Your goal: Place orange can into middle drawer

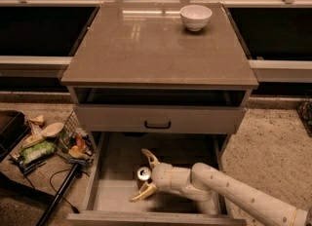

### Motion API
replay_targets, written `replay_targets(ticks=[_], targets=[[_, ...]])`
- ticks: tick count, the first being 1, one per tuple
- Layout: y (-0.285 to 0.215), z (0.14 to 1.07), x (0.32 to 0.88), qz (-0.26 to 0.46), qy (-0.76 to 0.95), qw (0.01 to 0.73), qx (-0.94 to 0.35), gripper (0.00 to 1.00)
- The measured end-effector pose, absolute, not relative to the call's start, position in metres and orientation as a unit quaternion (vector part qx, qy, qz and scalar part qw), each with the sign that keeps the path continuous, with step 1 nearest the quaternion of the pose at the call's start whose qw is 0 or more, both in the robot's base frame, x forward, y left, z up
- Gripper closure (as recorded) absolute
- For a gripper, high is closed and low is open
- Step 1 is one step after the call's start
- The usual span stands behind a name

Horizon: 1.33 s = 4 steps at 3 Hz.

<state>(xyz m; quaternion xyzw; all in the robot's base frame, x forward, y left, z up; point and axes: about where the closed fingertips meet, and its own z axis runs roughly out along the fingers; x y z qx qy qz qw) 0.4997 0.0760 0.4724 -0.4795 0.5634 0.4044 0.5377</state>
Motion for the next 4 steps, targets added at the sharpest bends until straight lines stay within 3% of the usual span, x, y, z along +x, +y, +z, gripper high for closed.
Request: replay_targets(ticks=[1, 4], targets=[[0.070, 0.488, 0.496, 0.411, 0.559, 0.516, -0.502, 0.00], [0.018, 0.603, 0.399, 0.442, 0.572, 0.267, -0.637, 0.00]])
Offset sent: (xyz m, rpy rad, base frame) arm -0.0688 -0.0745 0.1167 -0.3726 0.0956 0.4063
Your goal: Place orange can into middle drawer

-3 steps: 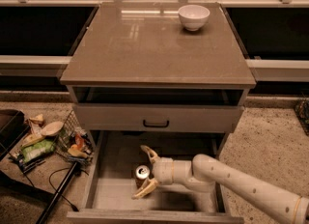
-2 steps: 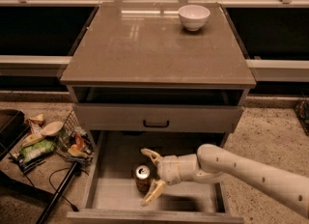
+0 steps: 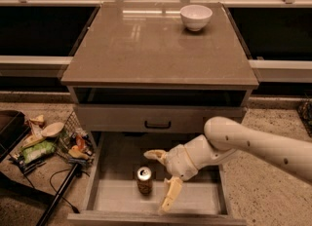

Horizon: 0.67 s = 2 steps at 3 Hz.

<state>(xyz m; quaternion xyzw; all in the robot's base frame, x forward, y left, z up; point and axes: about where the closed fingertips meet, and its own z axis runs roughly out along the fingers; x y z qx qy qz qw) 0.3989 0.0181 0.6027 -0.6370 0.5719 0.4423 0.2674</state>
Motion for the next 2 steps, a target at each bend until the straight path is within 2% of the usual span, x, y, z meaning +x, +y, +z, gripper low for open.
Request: replay_targets(ticks=[1, 2], targets=[[0.008, 0.673, 0.407, 0.374, 0.569, 0.271, -0.680, 0.00], [-0.005, 0.730, 0.446, 0.269, 0.579, 0.345, -0.687, 0.00]])
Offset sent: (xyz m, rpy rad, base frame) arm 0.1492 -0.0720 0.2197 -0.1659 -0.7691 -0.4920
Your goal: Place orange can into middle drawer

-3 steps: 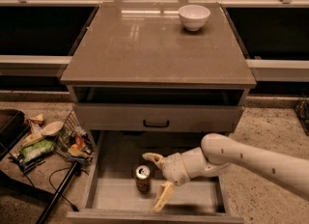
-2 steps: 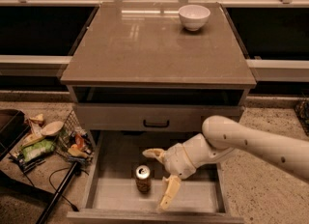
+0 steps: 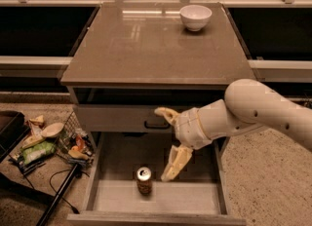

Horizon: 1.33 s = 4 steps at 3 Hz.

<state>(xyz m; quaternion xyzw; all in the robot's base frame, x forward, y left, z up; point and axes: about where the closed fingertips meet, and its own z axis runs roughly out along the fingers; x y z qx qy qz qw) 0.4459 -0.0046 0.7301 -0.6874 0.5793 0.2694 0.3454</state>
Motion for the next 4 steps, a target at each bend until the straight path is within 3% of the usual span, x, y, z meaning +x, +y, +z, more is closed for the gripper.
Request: replay_targets(ticks=[1, 2, 3, 4], targets=[[-0.031, 0.764, 0.485, 0.173, 0.591, 0.431, -0.659, 0.00], [-0.040, 0.768, 0.505, 0.139, 0.603, 0.452, -0.643, 0.00], [-0.047, 0.768, 0.504, 0.132, 0.606, 0.440, -0.650, 0.00], [-0.086, 0.807, 0.505, 0.071, 0.616, 0.375, -0.689, 0.00]])
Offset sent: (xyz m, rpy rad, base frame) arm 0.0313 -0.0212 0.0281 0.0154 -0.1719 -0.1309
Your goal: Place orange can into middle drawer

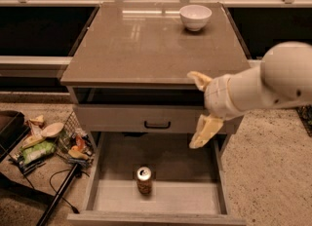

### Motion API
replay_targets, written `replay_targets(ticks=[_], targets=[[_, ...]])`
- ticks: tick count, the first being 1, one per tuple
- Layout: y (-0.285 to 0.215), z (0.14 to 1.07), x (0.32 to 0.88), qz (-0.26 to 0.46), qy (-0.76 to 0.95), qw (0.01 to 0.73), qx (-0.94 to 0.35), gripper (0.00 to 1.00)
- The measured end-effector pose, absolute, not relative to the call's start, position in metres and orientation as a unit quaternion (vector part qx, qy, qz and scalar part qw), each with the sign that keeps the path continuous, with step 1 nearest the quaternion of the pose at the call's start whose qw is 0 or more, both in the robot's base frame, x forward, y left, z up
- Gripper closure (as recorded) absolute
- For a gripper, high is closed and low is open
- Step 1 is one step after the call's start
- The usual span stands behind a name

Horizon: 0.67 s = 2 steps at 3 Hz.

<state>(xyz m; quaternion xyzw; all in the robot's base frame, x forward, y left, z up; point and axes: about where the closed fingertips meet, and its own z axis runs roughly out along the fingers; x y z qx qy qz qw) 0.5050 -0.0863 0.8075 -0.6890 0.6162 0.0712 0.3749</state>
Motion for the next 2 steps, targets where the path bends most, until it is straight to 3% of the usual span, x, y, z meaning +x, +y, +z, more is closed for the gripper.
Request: replay_targets(ticks=[2], targets=[[-0.150, 0.862, 0.492, -0.039, 0.656, 0.211, -0.724, 0.00]])
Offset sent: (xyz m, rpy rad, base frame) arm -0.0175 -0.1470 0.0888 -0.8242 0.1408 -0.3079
